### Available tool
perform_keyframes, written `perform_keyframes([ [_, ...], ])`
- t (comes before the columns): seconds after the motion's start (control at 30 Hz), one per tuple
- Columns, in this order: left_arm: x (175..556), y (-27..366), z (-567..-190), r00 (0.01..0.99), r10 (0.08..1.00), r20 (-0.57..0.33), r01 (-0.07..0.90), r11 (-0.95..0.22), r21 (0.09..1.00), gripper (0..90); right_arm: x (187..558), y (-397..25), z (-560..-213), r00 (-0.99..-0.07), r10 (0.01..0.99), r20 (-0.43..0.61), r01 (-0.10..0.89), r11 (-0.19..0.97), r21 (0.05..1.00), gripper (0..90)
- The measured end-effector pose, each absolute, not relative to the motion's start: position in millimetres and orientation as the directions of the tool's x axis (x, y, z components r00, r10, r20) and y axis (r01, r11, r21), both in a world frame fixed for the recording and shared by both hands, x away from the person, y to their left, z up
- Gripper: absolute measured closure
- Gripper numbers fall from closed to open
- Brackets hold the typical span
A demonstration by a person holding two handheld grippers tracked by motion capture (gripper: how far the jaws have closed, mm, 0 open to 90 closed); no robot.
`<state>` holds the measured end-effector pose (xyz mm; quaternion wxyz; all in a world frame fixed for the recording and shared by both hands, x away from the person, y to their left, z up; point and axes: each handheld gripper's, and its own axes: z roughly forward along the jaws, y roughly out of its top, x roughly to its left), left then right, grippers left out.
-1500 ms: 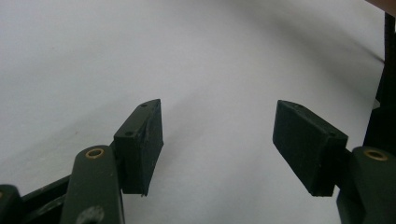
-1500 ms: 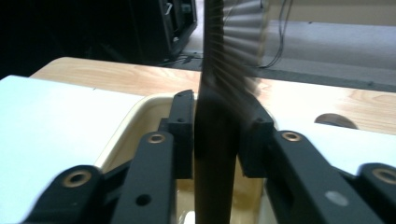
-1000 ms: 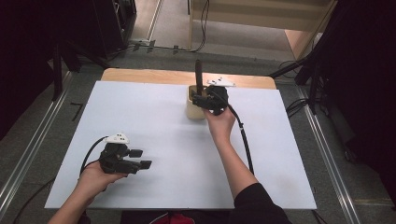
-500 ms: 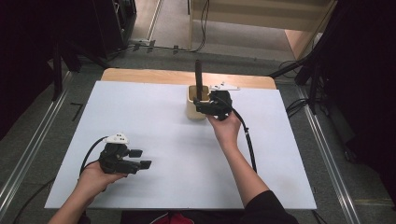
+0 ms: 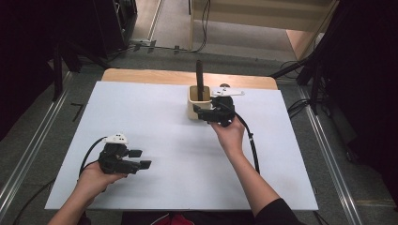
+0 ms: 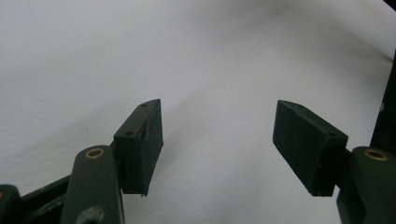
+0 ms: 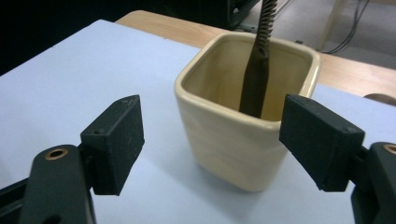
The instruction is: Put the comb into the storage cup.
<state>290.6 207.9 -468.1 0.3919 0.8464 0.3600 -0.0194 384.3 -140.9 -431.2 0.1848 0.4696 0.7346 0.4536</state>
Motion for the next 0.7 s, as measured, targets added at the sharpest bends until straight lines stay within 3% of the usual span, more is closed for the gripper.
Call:
perform_keyframes([
  [0.7, 292, 211, -468, 0.733, 0.600, -0.320, 0.631, -0.424, 0.650, 34.3, 358, -161, -444, -0.502, 0.846, 0.178, 0.551, 0.154, 0.820, 21.3],
])
